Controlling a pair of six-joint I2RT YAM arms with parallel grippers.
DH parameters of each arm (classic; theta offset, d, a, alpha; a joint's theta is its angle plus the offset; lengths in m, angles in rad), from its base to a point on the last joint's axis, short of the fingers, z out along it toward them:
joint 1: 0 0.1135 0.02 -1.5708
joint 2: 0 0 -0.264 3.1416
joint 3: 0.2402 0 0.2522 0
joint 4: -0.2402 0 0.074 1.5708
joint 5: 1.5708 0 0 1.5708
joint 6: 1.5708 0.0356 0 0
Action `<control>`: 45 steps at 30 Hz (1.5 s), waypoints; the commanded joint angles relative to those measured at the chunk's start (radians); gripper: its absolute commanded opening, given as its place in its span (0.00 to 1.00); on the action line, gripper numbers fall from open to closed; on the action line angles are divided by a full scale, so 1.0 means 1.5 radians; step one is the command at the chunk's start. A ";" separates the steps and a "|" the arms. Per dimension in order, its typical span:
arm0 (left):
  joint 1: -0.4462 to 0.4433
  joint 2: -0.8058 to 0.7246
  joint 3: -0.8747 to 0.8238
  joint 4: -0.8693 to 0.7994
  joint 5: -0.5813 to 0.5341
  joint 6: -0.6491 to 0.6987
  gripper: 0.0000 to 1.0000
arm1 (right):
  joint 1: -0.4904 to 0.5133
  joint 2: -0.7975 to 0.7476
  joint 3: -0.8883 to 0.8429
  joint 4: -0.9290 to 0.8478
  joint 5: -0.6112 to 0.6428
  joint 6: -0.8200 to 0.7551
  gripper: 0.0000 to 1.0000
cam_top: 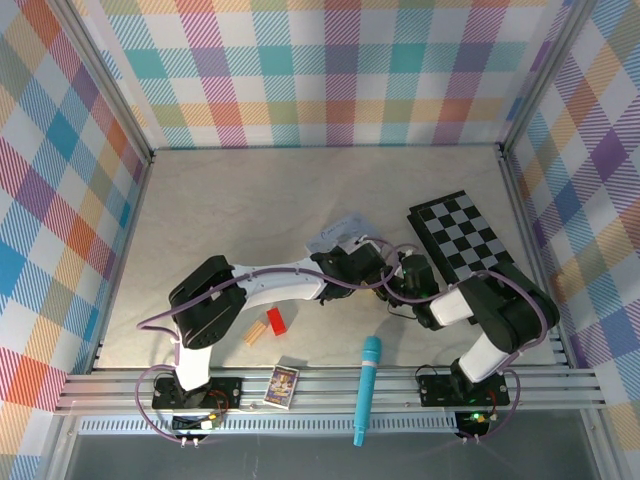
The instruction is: Unlock a padlock with a key
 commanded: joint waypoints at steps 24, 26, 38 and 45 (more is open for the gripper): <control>0.079 -0.009 -0.017 -0.142 -0.074 -0.020 0.89 | -0.026 0.011 0.207 -0.863 -0.011 -0.329 0.23; 0.079 -0.018 -0.017 -0.145 -0.084 -0.026 0.97 | -0.027 0.006 0.217 -0.876 -0.004 -0.333 0.26; 0.080 -0.104 -0.065 -0.155 -0.074 -0.107 1.00 | -0.025 -0.038 0.256 -0.946 0.076 -0.358 0.40; 0.091 -0.227 -0.106 -0.115 0.001 -0.133 1.00 | -0.025 -0.153 0.264 -0.907 0.058 -0.386 0.55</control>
